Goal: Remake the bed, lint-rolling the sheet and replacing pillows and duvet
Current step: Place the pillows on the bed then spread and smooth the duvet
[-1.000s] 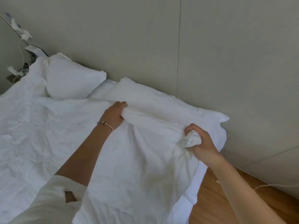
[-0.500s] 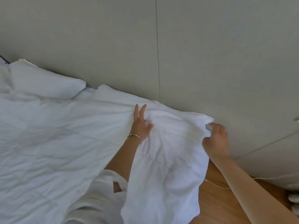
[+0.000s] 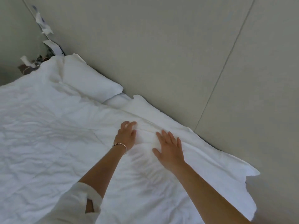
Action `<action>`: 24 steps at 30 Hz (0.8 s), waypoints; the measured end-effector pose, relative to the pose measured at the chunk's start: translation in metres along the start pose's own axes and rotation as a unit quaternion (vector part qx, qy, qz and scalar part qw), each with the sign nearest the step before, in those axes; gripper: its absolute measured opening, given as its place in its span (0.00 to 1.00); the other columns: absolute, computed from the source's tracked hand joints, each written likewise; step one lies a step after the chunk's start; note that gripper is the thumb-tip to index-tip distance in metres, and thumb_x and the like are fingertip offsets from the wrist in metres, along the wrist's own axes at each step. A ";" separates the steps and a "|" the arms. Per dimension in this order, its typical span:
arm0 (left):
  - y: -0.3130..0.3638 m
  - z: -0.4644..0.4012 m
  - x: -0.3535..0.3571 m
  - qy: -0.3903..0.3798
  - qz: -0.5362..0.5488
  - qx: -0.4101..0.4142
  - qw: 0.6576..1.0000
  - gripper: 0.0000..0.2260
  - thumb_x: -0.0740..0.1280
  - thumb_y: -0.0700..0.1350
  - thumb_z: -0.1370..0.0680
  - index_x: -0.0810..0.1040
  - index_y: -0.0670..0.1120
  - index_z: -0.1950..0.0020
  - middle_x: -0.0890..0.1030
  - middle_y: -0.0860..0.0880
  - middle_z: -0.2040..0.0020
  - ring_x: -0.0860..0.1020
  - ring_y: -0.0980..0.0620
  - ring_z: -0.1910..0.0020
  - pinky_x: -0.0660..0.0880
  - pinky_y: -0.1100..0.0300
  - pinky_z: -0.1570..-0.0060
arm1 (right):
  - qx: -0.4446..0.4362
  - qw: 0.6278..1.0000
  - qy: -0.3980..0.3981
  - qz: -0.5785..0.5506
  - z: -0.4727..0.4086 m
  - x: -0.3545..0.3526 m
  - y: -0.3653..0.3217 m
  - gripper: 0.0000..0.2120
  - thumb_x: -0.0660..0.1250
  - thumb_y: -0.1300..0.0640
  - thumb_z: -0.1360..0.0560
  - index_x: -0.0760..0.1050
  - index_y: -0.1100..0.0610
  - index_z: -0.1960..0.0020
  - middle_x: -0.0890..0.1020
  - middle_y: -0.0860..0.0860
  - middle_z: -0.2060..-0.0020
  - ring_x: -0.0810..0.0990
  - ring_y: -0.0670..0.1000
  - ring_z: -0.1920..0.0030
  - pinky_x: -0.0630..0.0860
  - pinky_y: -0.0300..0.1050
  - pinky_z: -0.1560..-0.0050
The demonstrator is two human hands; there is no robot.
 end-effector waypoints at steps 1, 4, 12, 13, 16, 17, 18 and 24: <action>-0.010 -0.013 -0.006 -0.001 -0.019 -0.025 1.000 0.17 0.56 0.48 0.18 0.66 0.56 0.28 0.62 0.48 0.28 0.70 0.41 0.36 0.69 0.49 0.37 | -0.007 1.000 -0.005 -0.002 -0.019 0.003 -0.014 0.32 0.53 0.40 0.19 0.45 0.48 0.20 0.46 0.48 0.20 0.43 0.51 0.21 0.41 0.57 0.23; -0.034 -0.056 -0.025 0.012 -0.069 -0.092 0.993 0.18 0.49 0.53 0.17 0.66 0.57 0.28 0.67 0.47 0.30 0.66 0.41 0.35 0.65 0.50 0.37 | -0.029 1.000 -0.012 -0.001 -0.077 0.011 -0.055 0.35 0.53 0.37 0.20 0.48 0.51 0.20 0.53 0.51 0.21 0.50 0.53 0.22 0.46 0.58 0.23; -0.079 -0.190 -0.041 0.051 -0.070 -0.334 0.939 0.36 0.63 0.64 0.27 0.60 0.43 0.28 0.64 0.46 0.33 0.65 0.43 0.34 0.68 0.49 0.43 | -0.017 0.999 0.016 0.025 -0.193 0.029 -0.106 0.42 0.60 0.33 0.26 0.50 0.52 0.22 0.64 0.54 0.28 0.62 0.56 0.29 0.61 0.51 0.32; -0.086 -0.201 -0.040 0.068 -0.049 -0.369 0.926 0.37 0.65 0.63 0.28 0.58 0.43 0.27 0.64 0.45 0.33 0.66 0.42 0.36 0.70 0.49 0.45 | -0.043 0.998 0.018 0.035 -0.197 0.034 -0.110 0.39 0.59 0.34 0.25 0.51 0.52 0.22 0.67 0.53 0.31 0.65 0.55 0.32 0.65 0.49 0.36; -0.115 -0.211 -0.040 0.108 0.037 -0.438 0.892 0.38 0.66 0.51 0.24 0.48 0.35 0.24 0.63 0.40 0.31 0.69 0.42 0.34 0.72 0.52 0.43 | -0.114 0.993 -0.014 0.017 -0.199 0.040 -0.115 0.33 0.57 0.39 0.21 0.48 0.46 0.22 0.68 0.51 0.35 0.73 0.53 0.38 0.71 0.48 0.43; -0.128 -0.208 -0.040 0.138 0.086 -0.448 0.879 0.35 0.64 0.47 0.22 0.49 0.32 0.25 0.64 0.38 0.30 0.69 0.42 0.32 0.71 0.53 0.40 | -0.128 0.991 -0.030 0.007 -0.198 0.040 -0.115 0.31 0.56 0.41 0.20 0.47 0.43 0.22 0.68 0.51 0.35 0.75 0.54 0.41 0.72 0.49 0.44; -0.139 -0.202 -0.044 0.169 0.158 -0.454 0.860 0.29 0.62 0.43 0.21 0.55 0.31 0.26 0.67 0.36 0.31 0.70 0.40 0.33 0.69 0.54 0.39 | -0.144 0.989 -0.046 0.005 -0.198 0.040 -0.115 0.29 0.56 0.42 0.19 0.46 0.40 0.23 0.69 0.50 0.37 0.77 0.54 0.44 0.72 0.49 0.45; -0.097 -0.195 -0.125 0.351 0.512 -0.204 0.757 0.09 0.61 0.33 0.36 0.73 0.42 0.59 0.73 0.45 0.65 0.71 0.46 0.66 0.69 0.57 0.65 | -0.227 0.946 0.224 -0.066 -0.178 0.013 -0.103 0.47 0.80 0.60 0.47 0.70 0.38 0.31 0.70 0.45 0.64 0.57 0.48 0.77 0.61 0.40 0.82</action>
Point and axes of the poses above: each hand's wrist, its own z-axis away from the middle knuckle, its own x-axis out of the palm, y = z × x, the point moved 2 cm from there along -z, towards the middle knuckle
